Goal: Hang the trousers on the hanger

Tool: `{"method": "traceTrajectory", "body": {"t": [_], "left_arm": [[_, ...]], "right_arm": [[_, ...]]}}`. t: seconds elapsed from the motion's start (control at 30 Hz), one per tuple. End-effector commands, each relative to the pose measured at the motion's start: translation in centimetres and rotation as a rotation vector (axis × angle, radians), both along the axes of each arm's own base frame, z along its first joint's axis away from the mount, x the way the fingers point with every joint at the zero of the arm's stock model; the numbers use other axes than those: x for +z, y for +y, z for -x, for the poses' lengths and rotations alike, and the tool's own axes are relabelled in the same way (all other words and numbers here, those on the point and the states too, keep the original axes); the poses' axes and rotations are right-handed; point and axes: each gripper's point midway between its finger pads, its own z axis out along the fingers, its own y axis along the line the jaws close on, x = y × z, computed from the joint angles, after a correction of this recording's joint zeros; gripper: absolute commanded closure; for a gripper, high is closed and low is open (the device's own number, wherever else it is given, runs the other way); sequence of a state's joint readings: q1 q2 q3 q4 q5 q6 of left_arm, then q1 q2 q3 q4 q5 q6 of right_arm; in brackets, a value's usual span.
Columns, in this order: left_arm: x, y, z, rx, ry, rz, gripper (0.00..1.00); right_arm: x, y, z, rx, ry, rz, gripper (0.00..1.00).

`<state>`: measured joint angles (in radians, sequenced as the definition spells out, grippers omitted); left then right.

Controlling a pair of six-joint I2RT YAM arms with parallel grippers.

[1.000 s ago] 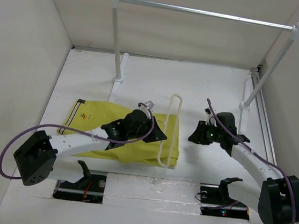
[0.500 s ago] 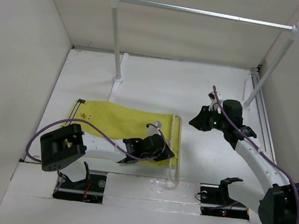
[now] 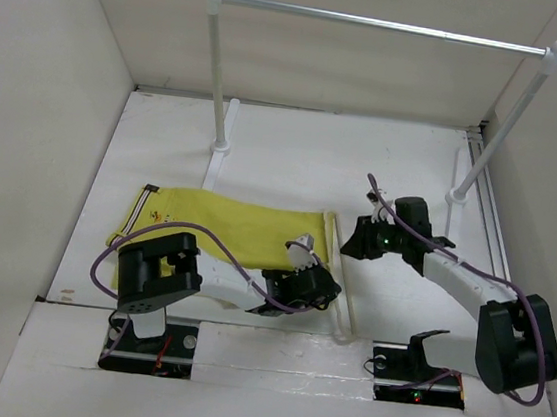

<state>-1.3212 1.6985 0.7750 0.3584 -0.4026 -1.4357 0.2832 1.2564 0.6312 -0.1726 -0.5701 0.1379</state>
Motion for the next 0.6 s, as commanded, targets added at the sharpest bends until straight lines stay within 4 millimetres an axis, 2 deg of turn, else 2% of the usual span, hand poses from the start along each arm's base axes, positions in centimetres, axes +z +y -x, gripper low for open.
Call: {"method": "traceTrajectory", "body": {"t": [0.0,0.07,0.23,0.4,0.57], "left_arm": [[1.0,-0.7,-0.8,0.058,-0.039,-0.026,1.0],[0.5,-0.1,-0.5,0.06,-0.04,-0.067,1.0],[-0.5,2.3,-0.3,0.095,-0.023,-0.09,1.0],[-0.9,2.8,-0.2,0.08,-0.033,-0.119,1.0],[-1.2,3.0,0.0,0.048,-0.049,-0.154,1.0]], "right_arm": [[0.1,1.7,-0.7,0.068,-0.087,-0.049,0.61],[-1.0,1.9,-0.6,0.062,-0.056,-0.03,0.6],[-2.0,3.5,-1.2,0.058,-0.046,-0.043,0.57],[-3.9,4.3,-1.0,0.032,0.0,-0.018,0.56],[-5.0,5.3,0.1,0.029,0.044,-0.009,0.5]]}}
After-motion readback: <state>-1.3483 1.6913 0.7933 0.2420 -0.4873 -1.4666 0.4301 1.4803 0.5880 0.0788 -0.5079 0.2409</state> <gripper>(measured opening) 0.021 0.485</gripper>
